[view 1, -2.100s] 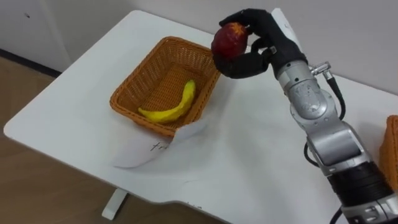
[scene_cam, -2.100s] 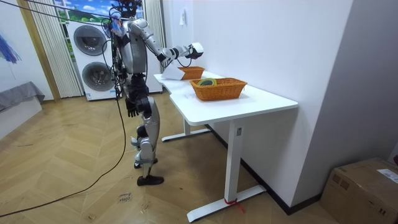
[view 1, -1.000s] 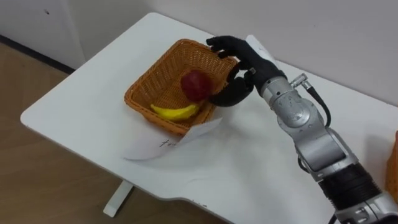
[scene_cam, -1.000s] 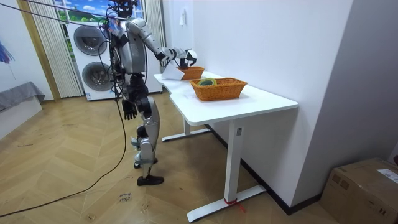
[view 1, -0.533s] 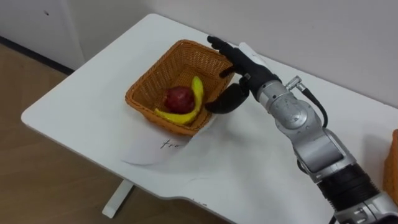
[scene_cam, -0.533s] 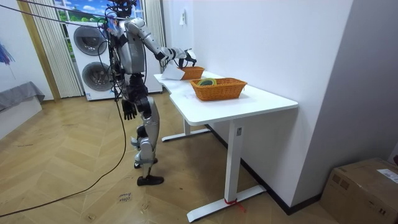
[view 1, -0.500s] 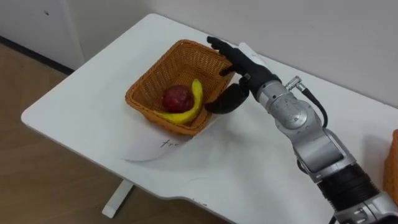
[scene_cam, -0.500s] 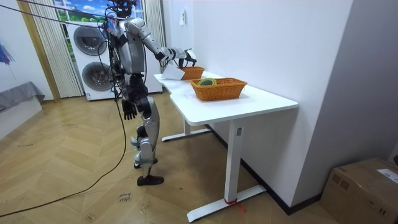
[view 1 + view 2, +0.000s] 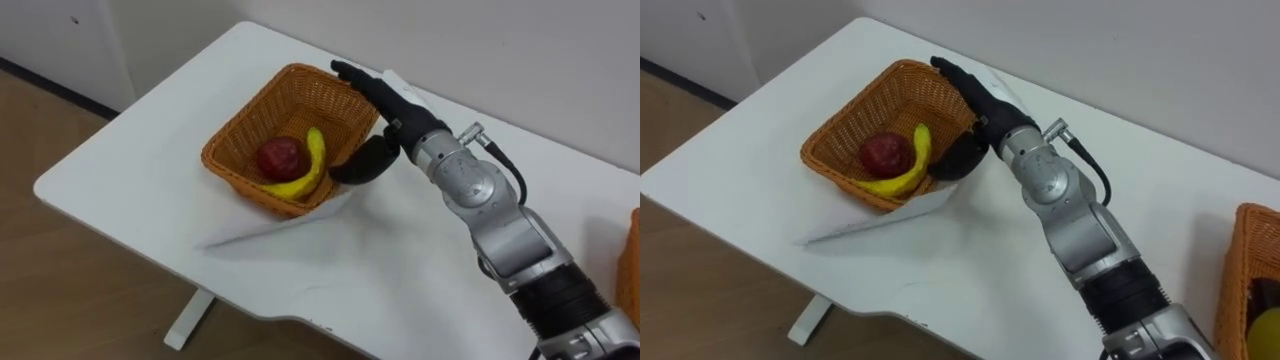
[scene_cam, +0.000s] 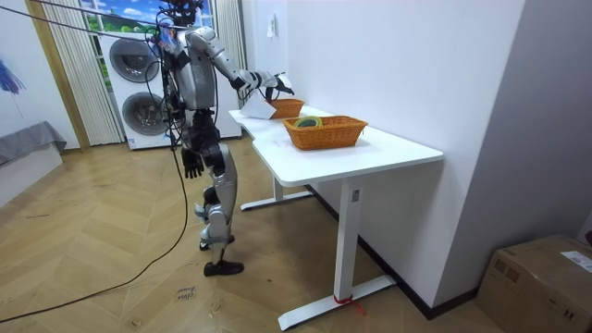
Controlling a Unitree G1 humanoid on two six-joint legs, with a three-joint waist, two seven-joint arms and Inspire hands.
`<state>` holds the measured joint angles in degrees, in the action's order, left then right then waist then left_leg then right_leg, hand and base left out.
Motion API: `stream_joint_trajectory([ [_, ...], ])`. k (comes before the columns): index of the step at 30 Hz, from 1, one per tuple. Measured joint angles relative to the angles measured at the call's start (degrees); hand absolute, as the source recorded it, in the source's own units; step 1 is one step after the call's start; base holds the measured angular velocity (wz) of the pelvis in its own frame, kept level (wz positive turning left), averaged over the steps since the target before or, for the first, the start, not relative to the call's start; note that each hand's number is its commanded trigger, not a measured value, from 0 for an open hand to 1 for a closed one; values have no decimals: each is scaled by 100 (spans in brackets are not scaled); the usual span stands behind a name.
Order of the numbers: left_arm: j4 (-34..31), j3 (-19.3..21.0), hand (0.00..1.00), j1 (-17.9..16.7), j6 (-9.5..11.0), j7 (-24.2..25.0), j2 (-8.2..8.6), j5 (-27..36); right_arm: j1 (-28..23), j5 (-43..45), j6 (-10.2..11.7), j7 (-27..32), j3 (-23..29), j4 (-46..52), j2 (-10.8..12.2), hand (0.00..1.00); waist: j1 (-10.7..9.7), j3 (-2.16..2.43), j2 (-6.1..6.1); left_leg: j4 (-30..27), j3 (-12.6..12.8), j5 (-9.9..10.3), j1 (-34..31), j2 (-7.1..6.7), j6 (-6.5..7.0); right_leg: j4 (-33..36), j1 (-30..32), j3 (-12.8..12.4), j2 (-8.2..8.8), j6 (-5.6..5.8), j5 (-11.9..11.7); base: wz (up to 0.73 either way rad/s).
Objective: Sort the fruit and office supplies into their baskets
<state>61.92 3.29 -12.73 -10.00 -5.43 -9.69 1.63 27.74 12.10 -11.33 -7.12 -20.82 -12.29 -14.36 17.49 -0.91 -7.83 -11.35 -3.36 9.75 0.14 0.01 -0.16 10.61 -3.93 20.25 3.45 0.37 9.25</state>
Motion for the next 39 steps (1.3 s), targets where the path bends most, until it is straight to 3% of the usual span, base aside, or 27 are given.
stream_joint_trajectory([
  [9, -8, 28, 0, -7, 12, 57, 5, 0, 1, -62, 71, 208, 722, 509, -34, 0, -178, 7, 6, 3, 7, 0, 3, -4, 1, 0, -9, -54, 3, 0, 0, 0],
  [15, -4, 116, 0, -60, 73, -23, -29, -6, 0, -286, 185, 710, 1350, 1102, -113, 0, -559, 36, 81, 5, 111, 2, 22, 10, 5, -1, 16, -212, -16, -5, -3, -8],
  [17, -7, 115, 0, -58, 95, -30, -27, -3, -2, -280, 266, 906, 1459, 1278, -280, 0, -702, 101, 110, 9, 198, 2, 66, 25, 6, 4, 21, -288, -25, -8, -5, -15],
  [20, -12, 121, 0, -59, 189, -32, -28, 11, -2, -467, 386, 1124, 1690, 1370, -476, 0, -877, 132, 172, 73, 292, 1, 173, 39, 7, 20, -16, -362, -30, -10, -6, -16],
  [24, -54, 272, 0, -57, 317, -105, -21, 8, -88, -944, 440, 1400, 2145, 1514, -555, 0, -1106, 119, 197, 112, 322, 2, 211, 49, 7, 22, -16, -432, -41, -20, -13, -10],
  [33, -60, 340, 0, -117, 427, -197, -27, 14, -1132, -1802, 544, 1869, 3185, 1952, -609, 0, -1666, 110, 201, 183, 614, 22, 370, 100, 11, 31, 1, -731, -94, -28, -20, -16],
  [36, -84, 339, 0, -145, 536, -249, -7, 41, -1319, -1996, 555, 2032, 3507, 1951, -611, 0, -1827, 81, 244, 193, 768, 61, 427, 139, 0, 39, 19, -889, -134, -38, -27, -26],
  [39, -93, 392, 0, -189, 593, -294, 9, 62, -1596, -2534, 652, 2281, 3908, 1952, -668, 0, -1980, 103, 264, 194, 829, 87, 462, 162, -14, 33, 18, -933, -162, -40, -28, -12],
])
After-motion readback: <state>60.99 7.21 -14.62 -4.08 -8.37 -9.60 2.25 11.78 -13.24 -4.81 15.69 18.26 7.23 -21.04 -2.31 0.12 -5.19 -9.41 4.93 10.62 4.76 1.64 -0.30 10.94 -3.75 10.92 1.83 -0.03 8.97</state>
